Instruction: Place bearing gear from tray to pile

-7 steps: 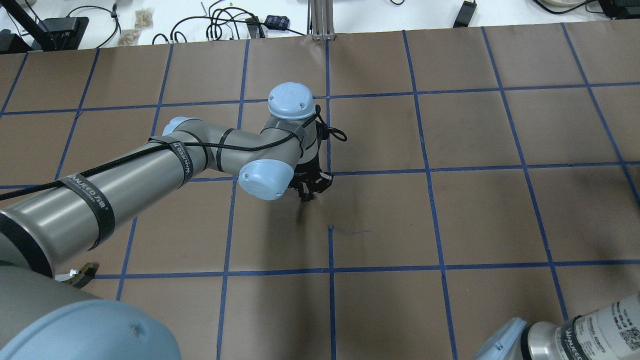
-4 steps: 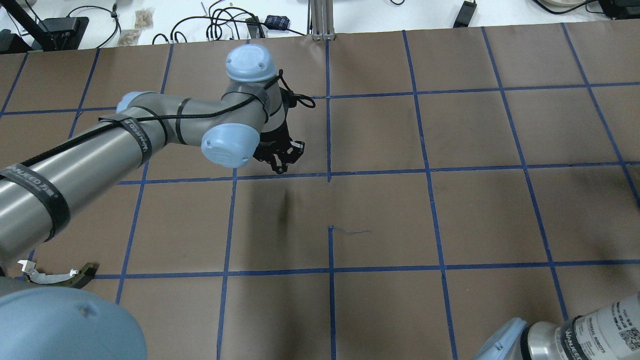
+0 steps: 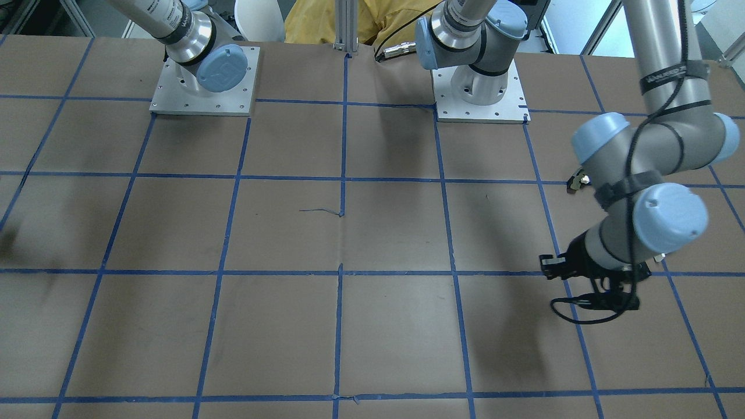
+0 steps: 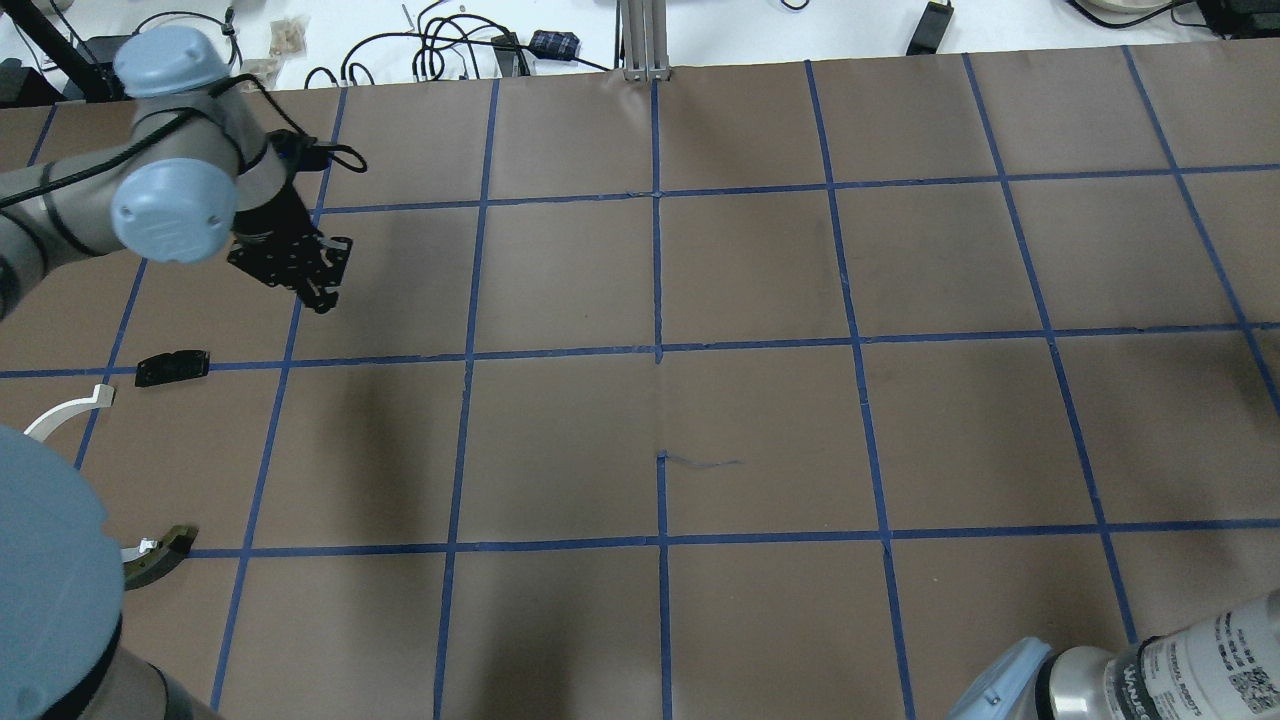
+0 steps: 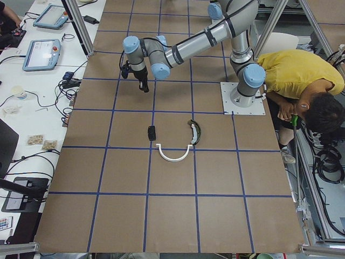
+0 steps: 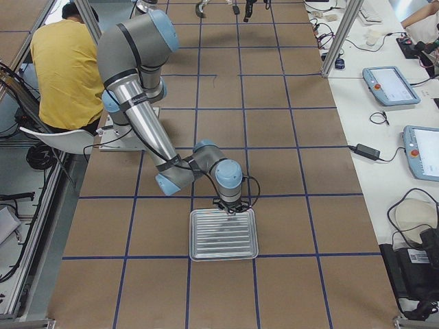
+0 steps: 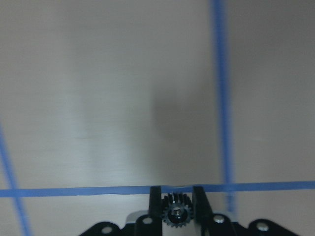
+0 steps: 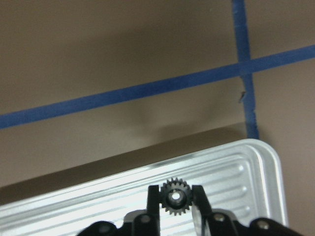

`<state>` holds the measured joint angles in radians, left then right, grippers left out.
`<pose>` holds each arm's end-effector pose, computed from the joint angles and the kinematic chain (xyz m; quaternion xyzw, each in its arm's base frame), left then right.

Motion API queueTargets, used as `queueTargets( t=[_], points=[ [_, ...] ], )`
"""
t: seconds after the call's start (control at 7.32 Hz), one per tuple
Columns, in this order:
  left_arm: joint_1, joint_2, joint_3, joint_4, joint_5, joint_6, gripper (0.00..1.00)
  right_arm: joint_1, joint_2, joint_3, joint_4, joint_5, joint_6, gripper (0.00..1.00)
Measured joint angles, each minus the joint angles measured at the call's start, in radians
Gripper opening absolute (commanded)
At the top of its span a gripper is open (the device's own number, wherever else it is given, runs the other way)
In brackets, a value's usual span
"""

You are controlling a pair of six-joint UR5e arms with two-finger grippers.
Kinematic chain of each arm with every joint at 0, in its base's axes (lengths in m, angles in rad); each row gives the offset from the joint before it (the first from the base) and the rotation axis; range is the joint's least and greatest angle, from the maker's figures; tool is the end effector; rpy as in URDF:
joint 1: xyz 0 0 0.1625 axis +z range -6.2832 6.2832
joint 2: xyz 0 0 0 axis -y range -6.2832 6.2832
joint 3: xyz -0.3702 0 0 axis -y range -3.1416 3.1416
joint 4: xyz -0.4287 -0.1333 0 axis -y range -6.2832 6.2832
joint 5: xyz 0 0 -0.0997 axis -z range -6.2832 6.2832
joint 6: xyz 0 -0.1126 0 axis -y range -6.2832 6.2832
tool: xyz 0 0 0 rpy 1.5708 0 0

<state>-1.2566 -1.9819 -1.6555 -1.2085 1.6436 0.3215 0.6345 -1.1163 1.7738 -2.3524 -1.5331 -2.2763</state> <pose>0.0692 -0.6177 0.1733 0.0061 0.9971 0.0747 0.0137 -0.4135 -0.4752 0.1338 0.6206 -0.7814 0.0166 0.0626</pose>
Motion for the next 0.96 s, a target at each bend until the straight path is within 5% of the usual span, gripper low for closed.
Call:
queueTargets(
  t=[0.41, 0.96],
  points=[
    [0.244, 0.007, -0.037, -0.019, 0.021, 0.242, 0.00, 0.191, -0.168, 0.079, 0.058, -0.002, 0.464, 0.01],
    [0.403, -0.025, -0.069, -0.007, 0.058, 0.392, 0.00, 0.693, -0.322, 0.231, 0.074, -0.029, 1.506, 0.00]
  ],
)
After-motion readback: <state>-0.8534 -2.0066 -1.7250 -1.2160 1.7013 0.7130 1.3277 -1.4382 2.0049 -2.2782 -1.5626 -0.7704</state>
